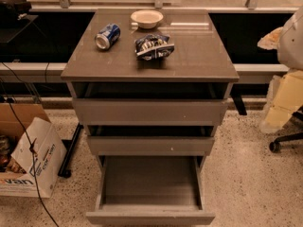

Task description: Place blue chip bag into bottom drawer

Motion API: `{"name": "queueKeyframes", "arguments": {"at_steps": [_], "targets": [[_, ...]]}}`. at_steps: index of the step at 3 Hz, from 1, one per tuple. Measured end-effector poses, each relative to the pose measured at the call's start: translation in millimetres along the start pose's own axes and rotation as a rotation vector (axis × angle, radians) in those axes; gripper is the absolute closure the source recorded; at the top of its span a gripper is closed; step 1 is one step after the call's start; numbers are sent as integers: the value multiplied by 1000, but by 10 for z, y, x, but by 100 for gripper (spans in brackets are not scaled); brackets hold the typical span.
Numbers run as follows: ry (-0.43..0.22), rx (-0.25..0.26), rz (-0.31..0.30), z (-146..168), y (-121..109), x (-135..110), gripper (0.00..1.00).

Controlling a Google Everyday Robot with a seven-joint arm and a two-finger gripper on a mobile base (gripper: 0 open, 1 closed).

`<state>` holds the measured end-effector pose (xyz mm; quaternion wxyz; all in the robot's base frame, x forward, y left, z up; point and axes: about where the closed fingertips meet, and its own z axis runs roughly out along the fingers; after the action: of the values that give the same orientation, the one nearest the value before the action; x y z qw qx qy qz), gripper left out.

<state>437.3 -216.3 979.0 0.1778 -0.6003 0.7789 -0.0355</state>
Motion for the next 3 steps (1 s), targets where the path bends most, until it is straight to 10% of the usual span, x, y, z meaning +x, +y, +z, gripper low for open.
{"name": "queueKeyframes", "arguments": {"at_steps": [3], "targets": [[-138, -26, -15, 285, -140, -323, 0]]}}
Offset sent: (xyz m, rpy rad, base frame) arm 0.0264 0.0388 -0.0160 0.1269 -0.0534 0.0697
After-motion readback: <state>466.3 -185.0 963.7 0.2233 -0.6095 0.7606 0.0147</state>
